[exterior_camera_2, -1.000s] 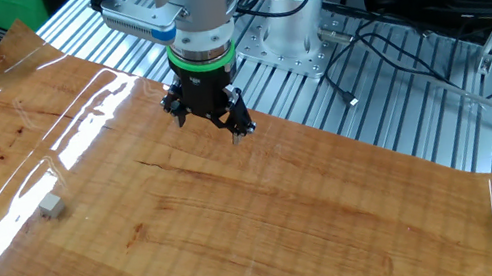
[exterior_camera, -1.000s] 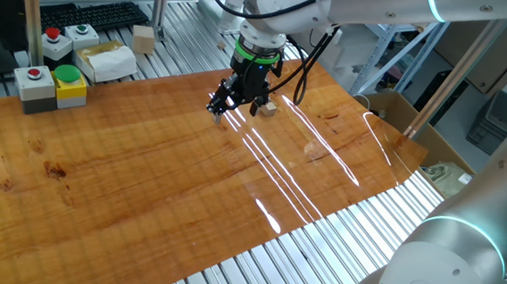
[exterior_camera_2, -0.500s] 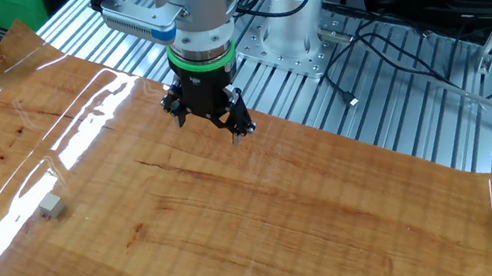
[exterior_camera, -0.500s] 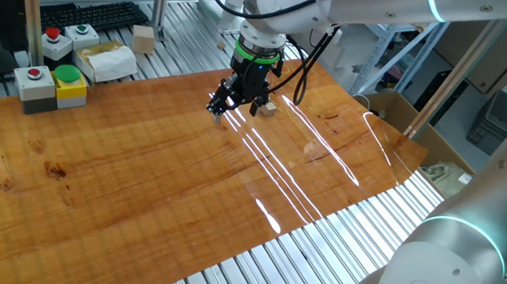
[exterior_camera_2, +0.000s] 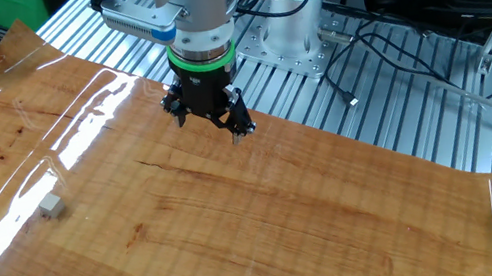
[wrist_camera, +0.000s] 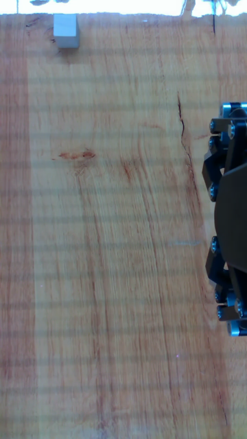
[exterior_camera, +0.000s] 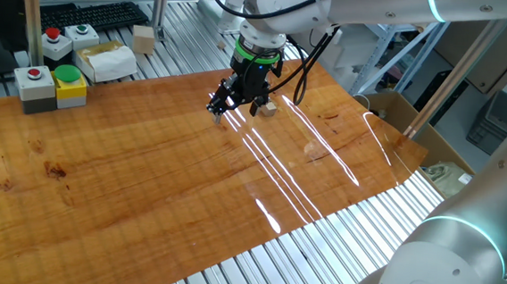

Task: Hold a small block with the gripper and sweep it from left to right on the table

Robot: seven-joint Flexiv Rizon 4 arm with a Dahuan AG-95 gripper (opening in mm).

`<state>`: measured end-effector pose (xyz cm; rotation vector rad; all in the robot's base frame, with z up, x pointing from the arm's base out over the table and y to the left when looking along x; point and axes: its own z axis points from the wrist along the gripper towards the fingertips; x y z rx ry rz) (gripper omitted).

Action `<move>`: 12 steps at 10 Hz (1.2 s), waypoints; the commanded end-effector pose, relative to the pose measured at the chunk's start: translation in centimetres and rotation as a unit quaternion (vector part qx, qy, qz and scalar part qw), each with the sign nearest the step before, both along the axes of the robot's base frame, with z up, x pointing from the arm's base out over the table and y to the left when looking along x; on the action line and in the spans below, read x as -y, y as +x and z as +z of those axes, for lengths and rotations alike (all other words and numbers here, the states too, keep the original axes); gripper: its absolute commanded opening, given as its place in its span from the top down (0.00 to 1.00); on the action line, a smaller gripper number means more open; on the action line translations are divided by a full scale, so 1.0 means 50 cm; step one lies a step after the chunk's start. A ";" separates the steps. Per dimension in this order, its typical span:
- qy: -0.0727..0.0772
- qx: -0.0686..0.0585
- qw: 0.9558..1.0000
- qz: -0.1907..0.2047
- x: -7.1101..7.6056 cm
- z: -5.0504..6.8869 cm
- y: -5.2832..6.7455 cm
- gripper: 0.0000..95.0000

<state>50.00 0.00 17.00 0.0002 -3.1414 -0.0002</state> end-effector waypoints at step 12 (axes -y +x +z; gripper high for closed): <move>0.013 0.015 1.000 0.013 -0.003 -0.007 -0.003 1.00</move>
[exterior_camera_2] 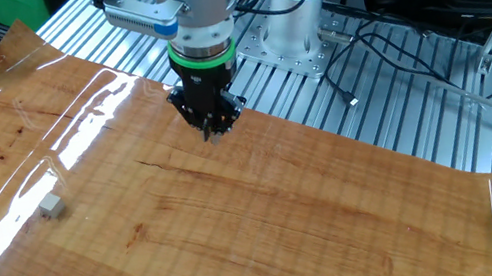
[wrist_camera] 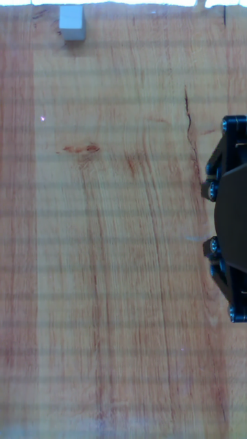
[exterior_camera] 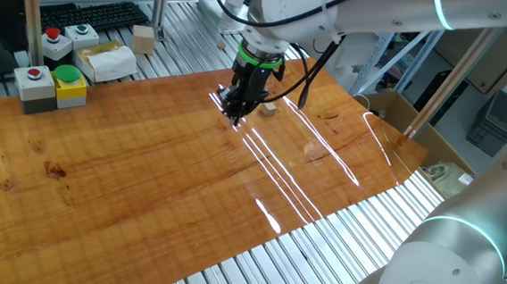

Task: Hold a small block with the gripper and sweep it from left to right on the table

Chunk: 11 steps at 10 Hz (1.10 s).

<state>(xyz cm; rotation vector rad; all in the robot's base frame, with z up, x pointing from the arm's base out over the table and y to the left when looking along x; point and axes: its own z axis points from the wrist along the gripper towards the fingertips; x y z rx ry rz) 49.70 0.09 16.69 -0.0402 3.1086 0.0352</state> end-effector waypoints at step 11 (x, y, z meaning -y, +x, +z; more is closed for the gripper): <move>0.004 -0.002 1.000 0.007 -0.001 0.000 0.002 1.00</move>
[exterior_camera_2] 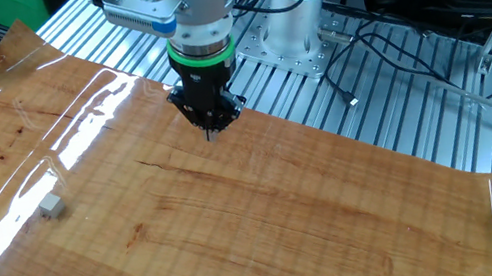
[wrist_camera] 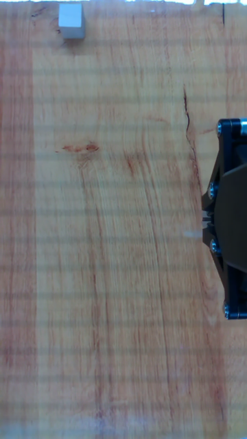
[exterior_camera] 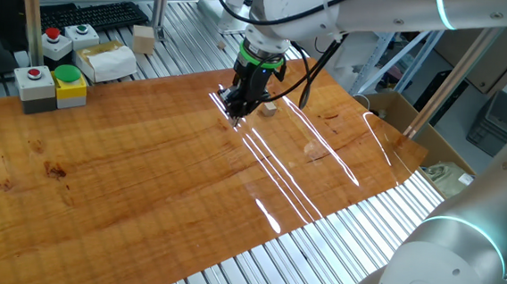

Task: Hold a small block with the gripper and sweep it from left to right on the table

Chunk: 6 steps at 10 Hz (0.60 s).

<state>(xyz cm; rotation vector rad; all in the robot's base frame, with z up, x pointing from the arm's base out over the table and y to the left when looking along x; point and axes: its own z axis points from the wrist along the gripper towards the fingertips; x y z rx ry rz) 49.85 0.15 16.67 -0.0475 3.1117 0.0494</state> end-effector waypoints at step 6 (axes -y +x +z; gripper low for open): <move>0.007 0.005 0.999 0.035 0.000 0.000 -0.001 1.00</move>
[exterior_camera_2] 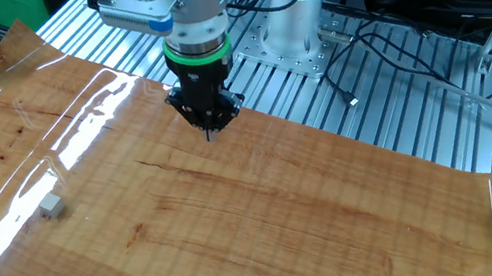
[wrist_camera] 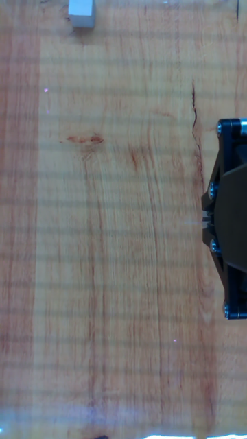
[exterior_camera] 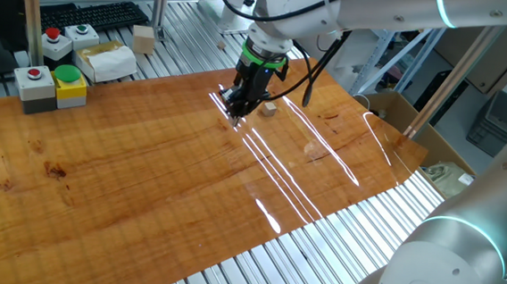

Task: Hold a small block with the gripper and sweep it from left to right on the table

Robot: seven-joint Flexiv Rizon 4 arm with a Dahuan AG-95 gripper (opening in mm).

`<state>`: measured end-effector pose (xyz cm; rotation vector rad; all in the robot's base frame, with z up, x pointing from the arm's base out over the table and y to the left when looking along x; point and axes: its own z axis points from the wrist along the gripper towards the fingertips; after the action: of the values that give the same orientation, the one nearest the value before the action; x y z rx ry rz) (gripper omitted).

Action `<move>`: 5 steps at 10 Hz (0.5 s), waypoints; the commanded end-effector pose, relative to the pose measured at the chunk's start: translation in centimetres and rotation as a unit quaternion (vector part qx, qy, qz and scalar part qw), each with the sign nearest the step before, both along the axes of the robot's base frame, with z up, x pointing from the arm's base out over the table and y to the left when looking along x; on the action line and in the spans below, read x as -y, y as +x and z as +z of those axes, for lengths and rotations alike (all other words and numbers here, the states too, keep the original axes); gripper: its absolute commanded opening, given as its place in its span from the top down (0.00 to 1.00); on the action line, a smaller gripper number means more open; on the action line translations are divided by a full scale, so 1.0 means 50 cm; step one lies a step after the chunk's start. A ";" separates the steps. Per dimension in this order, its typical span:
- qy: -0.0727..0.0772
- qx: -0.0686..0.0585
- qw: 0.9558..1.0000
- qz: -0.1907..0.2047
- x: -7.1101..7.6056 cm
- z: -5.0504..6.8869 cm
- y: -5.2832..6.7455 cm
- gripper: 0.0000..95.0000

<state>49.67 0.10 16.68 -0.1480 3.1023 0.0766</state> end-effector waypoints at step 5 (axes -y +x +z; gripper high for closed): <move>-0.015 -0.001 1.000 -0.009 -0.001 0.000 0.003 1.00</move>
<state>49.62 0.14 16.80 -0.1237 3.1103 0.0258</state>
